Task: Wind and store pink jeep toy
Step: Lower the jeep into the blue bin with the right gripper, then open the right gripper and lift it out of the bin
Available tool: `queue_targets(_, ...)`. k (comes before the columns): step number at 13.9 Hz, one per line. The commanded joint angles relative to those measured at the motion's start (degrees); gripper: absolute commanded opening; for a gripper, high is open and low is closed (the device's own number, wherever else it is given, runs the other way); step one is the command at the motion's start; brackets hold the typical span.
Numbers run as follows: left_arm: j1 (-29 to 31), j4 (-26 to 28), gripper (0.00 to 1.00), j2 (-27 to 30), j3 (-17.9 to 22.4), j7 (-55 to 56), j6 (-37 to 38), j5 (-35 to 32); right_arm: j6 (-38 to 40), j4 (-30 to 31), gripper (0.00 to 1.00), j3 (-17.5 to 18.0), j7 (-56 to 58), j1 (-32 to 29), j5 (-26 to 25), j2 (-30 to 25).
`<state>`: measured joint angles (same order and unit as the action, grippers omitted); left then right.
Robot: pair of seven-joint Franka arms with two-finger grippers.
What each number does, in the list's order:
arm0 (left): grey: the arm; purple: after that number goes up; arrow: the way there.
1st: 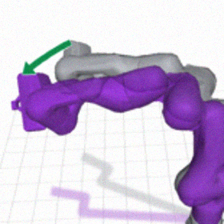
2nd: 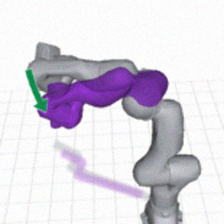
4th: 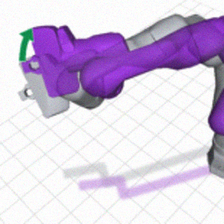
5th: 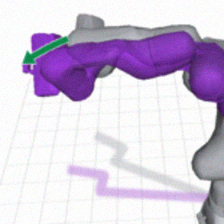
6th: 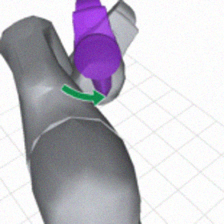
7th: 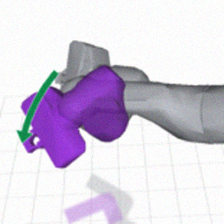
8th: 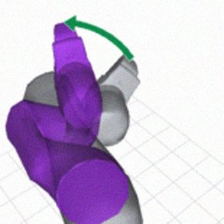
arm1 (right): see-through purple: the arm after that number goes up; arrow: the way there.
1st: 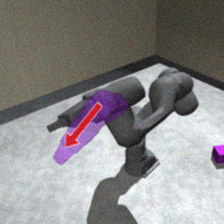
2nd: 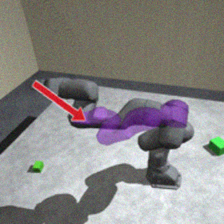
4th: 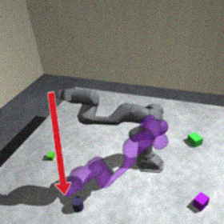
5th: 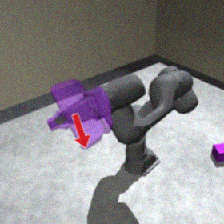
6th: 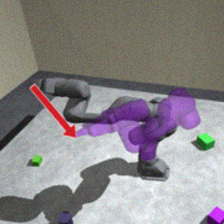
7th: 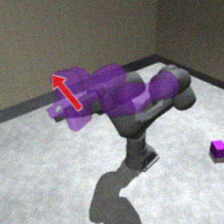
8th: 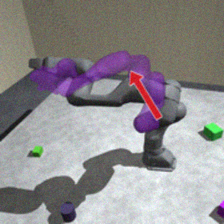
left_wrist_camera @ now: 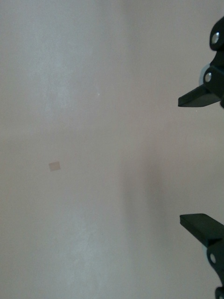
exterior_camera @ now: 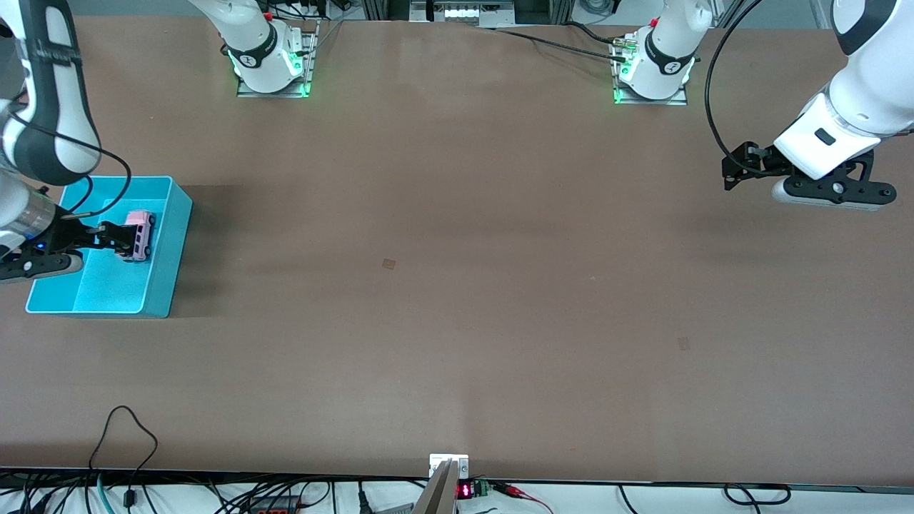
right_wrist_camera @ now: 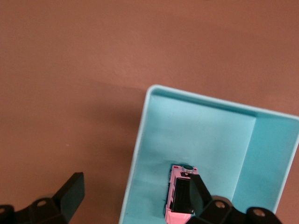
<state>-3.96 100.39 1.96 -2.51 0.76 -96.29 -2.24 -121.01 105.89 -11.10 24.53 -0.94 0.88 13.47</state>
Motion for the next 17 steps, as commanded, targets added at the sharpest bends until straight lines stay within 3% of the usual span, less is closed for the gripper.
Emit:
queue_targets(1, -0.5, -0.6, 1.00, 0.5, 0.0, 0.6, 1.5, -0.9, 8.4, -6.4, 1.00, 4.0, -7.0, -0.7, 0.7, -0.7)
queue_targets(7, -0.5, -0.6, 1.00, 0.5, 0.1, 0.6, 1.6, -0.8, 14.0, -7.9, 1.00, 15.6, -30.9, -1.4, -0.4, -7.0)
queue_targets(13, -0.6, -0.7, 1.00, 0.6, 0.0, 0.6, 3.0, -0.9, 18.0, -9.6, 1.00, 16.7, -33.4, 0.5, 0.3, -13.5)
queue_targets(17, -0.3, -0.7, 1.00, 0.6, -0.7, 0.6, 3.0, -0.9, 24.1, -13.5, 1.00, 16.6, -32.3, 0.6, -0.2, -14.4)
